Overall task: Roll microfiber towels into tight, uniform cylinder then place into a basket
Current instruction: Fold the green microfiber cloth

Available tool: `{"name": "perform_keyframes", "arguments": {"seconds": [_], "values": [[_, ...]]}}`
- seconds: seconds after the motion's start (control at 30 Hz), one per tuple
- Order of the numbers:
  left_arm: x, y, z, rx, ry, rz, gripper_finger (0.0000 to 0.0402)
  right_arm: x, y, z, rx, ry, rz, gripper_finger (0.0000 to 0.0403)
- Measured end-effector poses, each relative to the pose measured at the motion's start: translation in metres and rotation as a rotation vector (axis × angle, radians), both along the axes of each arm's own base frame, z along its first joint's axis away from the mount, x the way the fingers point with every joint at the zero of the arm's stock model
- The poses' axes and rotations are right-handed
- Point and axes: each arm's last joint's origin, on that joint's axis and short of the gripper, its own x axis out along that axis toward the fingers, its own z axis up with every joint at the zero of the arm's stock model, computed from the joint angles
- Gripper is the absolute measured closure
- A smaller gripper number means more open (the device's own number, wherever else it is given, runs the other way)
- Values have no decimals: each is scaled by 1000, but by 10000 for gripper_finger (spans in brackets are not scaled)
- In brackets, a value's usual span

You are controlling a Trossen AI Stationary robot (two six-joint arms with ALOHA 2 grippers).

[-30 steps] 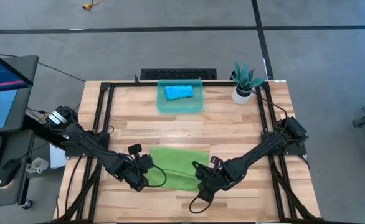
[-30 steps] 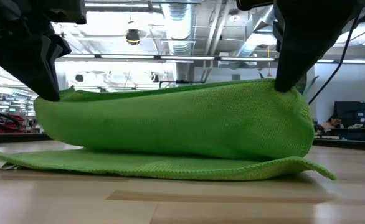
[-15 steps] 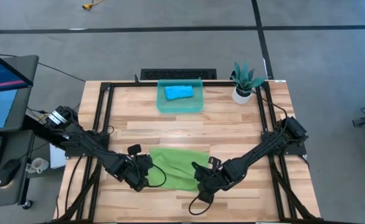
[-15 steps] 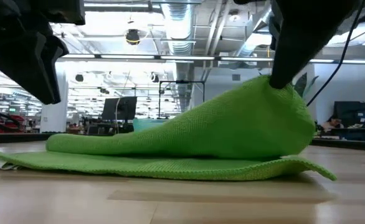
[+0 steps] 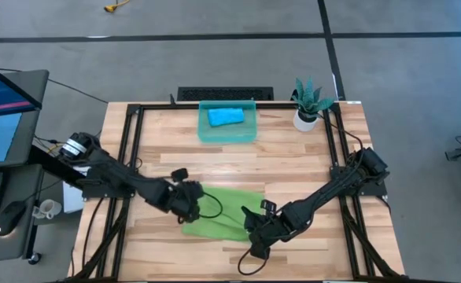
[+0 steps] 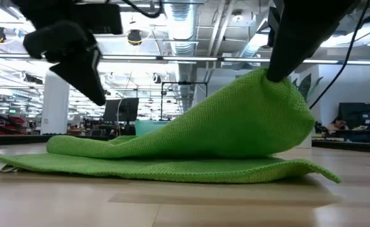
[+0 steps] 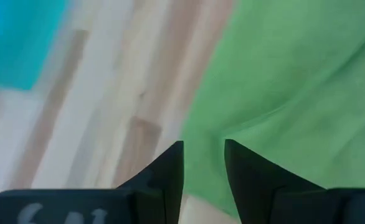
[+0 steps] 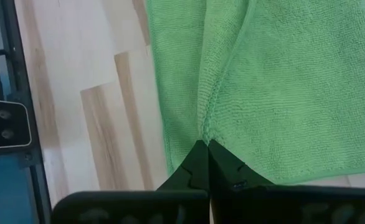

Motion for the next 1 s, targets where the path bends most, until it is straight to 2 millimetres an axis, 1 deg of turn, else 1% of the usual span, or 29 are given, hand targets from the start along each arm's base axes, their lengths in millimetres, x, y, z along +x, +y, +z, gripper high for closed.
{"name": "perform_keyframes", "arguments": {"seconds": [0.13, 0.23, 0.3, 0.37, 0.6, 0.67, 0.87, 1.0], "values": [[17, 9, 2, -129, 3, -160, 294, -3, -1, -9, 0, 2, 0, 392], [26, 12, 5, -213, -2, -358, 294, -6, -3, -16, -7, 21, -5, 392], [30, 12, 6, -219, -12, -471, 294, -8, -5, -20, -11, 31, -11, 392], [31, 13, 7, -194, -16, -524, 294, -9, -6, -23, -10, 41, -25, 392], [34, 21, 6, -149, -3, -543, 294, -9, -6, -24, -9, 41, -28, 392], [37, 22, -1, -148, 18, -537, 294, -9, -5, -24, -6, 38, -28, 392], [45, 20, -35, -132, 133, -555, 294, -8, -2, -22, 9, 11, -15, 392], [48, 20, -49, -128, 176, -550, 294, -8, -2, -23, 15, 15, -12, 392]]}}
